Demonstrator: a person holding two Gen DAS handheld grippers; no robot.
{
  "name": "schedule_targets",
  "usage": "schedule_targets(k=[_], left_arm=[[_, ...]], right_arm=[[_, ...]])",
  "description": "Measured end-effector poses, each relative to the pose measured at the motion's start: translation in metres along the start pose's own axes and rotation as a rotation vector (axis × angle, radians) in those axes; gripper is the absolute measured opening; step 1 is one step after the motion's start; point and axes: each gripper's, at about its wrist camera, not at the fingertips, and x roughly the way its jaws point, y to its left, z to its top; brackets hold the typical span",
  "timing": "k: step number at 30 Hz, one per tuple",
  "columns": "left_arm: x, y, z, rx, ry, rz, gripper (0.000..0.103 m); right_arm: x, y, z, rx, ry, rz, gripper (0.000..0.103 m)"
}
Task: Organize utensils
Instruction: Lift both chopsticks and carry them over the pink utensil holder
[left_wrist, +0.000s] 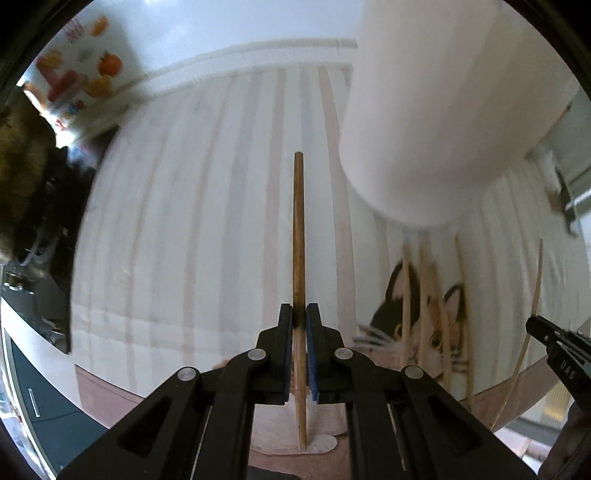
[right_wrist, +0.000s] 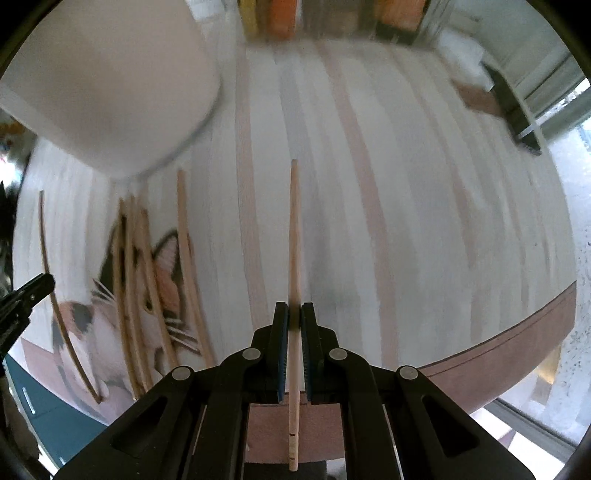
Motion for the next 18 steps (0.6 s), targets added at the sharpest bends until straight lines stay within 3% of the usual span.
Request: schedule_targets(k=[12, 18], left_arm=[[-0.084, 0.012, 0.017, -0.074, -0.2, -0.033, 0.004], [-0.145, 0.019, 0.041, -0.126, -0.305, -0.111, 0.004]], right_arm=[[-0.086, 0.005, 0.019, 0.026, -0.301, 0.028, 0.007], [-0.135, 0.002, 0.035, 0.064, -0.437, 0.073, 0.007]])
